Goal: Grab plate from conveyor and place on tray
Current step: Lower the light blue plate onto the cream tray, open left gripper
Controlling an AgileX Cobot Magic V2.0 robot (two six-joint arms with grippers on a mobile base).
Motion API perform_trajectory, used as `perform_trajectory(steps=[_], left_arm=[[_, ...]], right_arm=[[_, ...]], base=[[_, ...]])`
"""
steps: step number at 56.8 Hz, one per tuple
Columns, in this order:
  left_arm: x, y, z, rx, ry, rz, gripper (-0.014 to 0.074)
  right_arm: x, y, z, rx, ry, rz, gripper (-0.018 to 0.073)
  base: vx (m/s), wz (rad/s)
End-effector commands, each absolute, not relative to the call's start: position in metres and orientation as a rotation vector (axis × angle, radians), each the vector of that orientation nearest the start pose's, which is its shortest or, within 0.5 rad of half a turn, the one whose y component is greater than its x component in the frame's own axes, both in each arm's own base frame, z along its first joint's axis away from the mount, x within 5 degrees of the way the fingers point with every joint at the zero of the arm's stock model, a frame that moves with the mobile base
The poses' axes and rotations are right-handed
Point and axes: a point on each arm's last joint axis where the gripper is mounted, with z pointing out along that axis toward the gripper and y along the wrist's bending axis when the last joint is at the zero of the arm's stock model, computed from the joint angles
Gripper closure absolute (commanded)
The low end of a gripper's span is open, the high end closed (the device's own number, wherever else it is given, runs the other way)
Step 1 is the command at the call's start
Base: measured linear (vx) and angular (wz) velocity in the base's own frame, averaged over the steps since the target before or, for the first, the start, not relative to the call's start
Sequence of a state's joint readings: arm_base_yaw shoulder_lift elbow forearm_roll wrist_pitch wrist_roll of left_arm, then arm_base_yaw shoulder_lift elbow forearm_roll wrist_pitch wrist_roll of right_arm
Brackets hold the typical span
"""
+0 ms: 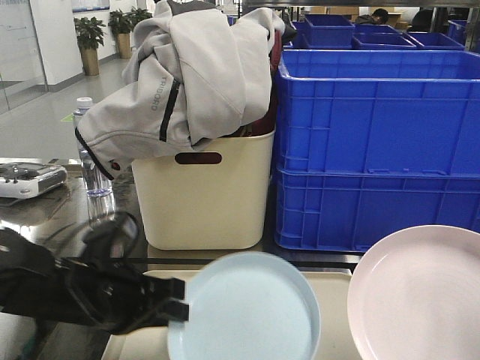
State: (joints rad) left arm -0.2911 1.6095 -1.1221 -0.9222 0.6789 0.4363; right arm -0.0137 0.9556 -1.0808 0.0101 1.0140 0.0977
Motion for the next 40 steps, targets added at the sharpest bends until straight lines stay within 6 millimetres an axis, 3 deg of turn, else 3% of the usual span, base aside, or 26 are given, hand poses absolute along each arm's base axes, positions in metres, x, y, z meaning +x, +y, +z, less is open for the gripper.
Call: perform_trajectory(steps=[1,14,30,40], left_arm=[[0.324,-0.148,0.285,0.114,2.383,-0.963,0.0587],[0.339,-0.148,0.282,0.078,2.351,-0.923,0.0472],[0.338,-0.149,0.281,0.087,2.362,-0.933,0.0198],[0.33,-0.148,0.294,0.143,2.341,-0.944,0.013]], right_arm=[[0.174,-0.003,0.4,0.125,2.266,0.05,0.0569],[0.174,-0.002,0.4,0.126,2.265,0.052,0.0569],[0.174,-0.002,0.4,0.126,2.263,0.054,0.0569],[0.178,0.002,0.399,0.134,2.255,0.13,0.0569]], base=[[0.0,0.0],[0.0,0.0],[0.0,0.0],[0.0,0.0]])
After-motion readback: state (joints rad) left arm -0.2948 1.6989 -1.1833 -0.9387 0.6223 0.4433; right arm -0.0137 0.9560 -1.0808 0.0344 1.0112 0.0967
